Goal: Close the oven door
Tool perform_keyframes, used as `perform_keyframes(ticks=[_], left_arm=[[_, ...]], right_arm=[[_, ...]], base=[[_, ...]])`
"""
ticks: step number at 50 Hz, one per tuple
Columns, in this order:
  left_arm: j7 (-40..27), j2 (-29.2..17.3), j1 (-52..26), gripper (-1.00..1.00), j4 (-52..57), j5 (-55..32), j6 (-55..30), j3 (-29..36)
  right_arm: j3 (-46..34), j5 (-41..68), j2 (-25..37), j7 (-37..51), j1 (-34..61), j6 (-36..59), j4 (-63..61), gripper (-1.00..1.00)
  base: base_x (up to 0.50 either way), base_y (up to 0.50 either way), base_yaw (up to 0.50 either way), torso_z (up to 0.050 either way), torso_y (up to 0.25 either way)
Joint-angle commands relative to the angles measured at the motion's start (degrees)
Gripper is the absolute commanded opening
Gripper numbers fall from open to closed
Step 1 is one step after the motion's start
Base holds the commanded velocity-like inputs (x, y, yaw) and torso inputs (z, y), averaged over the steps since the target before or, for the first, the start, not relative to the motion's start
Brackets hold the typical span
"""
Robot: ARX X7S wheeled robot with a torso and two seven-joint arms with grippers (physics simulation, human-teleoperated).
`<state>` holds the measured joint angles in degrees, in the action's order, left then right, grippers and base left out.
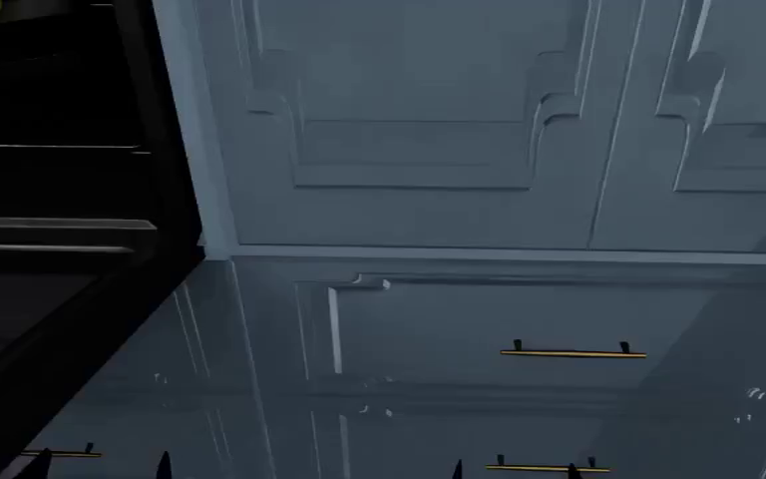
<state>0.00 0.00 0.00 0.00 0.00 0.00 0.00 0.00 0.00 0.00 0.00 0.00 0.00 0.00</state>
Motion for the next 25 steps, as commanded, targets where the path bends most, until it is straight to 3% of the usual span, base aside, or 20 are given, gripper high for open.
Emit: perform_keyframes(ticks=[1,14,25], left_arm=[[-0.7,-0.7,-0.3,1.00,-0.6,-0.7,0.3,0.7],[-3.3,-2.7,-0.7,1.00,-0.6,-3.6,-0.8,2.9],[-5.1,-3.9,-0.2,1.00,-0.1,-2.5,0.0,4.9]], right_arm=[[-0.7,0.6,0.6,0.7,0.1,-0.1,0.2,1.00],[-3.3,2.1,2.7,4.5,0.2,-1.4,0.6,1.00],[-4.6,3.1,3.7,5.7,0.1,-1.6,0.4,1.00]], base=[[0.00,0.00,0.00,0.000,0.000],[0.00,0.00,0.00,0.000,0.000],[0.00,0.00,0.00,-0.048,-0.010]])
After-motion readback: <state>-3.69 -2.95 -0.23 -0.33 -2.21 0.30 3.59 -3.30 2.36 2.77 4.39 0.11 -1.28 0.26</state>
